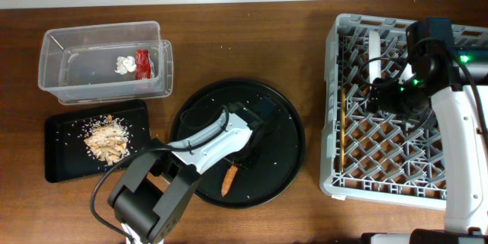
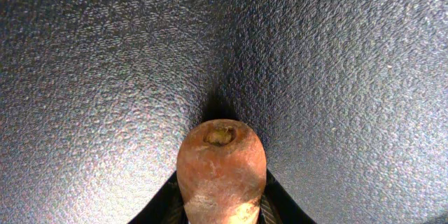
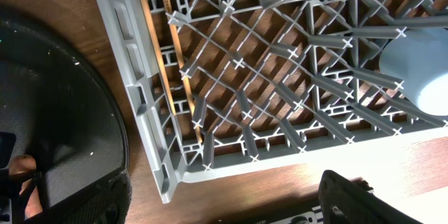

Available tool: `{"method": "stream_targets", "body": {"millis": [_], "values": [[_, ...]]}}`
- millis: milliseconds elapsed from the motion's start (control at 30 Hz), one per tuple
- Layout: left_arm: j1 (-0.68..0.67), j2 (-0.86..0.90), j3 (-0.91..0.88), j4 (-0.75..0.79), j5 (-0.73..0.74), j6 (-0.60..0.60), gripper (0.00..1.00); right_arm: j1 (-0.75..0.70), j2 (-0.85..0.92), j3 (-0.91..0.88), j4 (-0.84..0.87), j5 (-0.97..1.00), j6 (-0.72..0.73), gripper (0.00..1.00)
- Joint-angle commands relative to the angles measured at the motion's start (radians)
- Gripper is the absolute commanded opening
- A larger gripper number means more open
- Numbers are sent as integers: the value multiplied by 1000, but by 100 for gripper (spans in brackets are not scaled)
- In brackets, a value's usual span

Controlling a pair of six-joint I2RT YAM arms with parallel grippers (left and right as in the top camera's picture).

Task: Sort waste into correct bins and load items into the dishwasher rack
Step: 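Grasp the carrot on the round tray with the left gripper, then place the carrot onto the black tray with the left gripper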

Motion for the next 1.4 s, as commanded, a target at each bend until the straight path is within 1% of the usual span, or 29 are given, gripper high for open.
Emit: {"method": "stream_targets", "body": {"millis": [0,33,67,133,200,300,400,433,500,567,667,700,767,833,1167,1200,1300,1367], "values": [[2,19,-6,-11,-15,-6,12,-3,-1,3,-4,-5,-4,85],[5,19,2,-24,-15,-6,10,-3,-1,3,-4,-5,-4,85],[11,19,14,-36,-18,-6,10,-3,-1,3,-4,-5,-4,85],[55,13,80,-93,-23,-6,9,-3,-1,3,-5,-5,-4,85],[123,-12,160,-148,-24,-6,7,-3,-1,3,-9,-5,-11,85],[264,-102,238,-198,-72,-6,7,-3,-1,3,-11,-5,-11,85],[425,-195,243,-200,-86,-6,7,-3,-1,3,-10,-5,-11,85],[515,-225,243,-199,-85,-6,6,-3,-1,3,-10,-5,-11,85],[646,-242,243,-192,-82,-19,6,-3,-1,3,-10,-5,-11,85],[780,-241,240,-179,-81,-63,6,-3,-1,3,-8,-5,-11,85],[926,-240,227,-131,-18,-71,6,-3,-1,3,-8,-5,-11,85],[967,-239,217,-118,-14,-105,6,-3,-1,3,-8,-5,-11,85],[1017,-233,201,-103,-14,-152,6,-3,-1,3,-8,-5,-11,85],[1056,-209,185,-82,-14,-164,6,-3,-1,3,-8,-5,-11,85],[1060,18,182,-76,-18,-164,8,-3,-1,3,-8,-5,-15,85],[1060,42,182,-76,-18,-164,9,-3,-1,3,-8,-5,-15,85],[1060,69,182,-75,-26,-164,21,-3,-1,3,-8,-5,-14,85],[1063,79,182,-76,-26,-164,26,-3,-1,3,-8,-5,-14,85]]}}
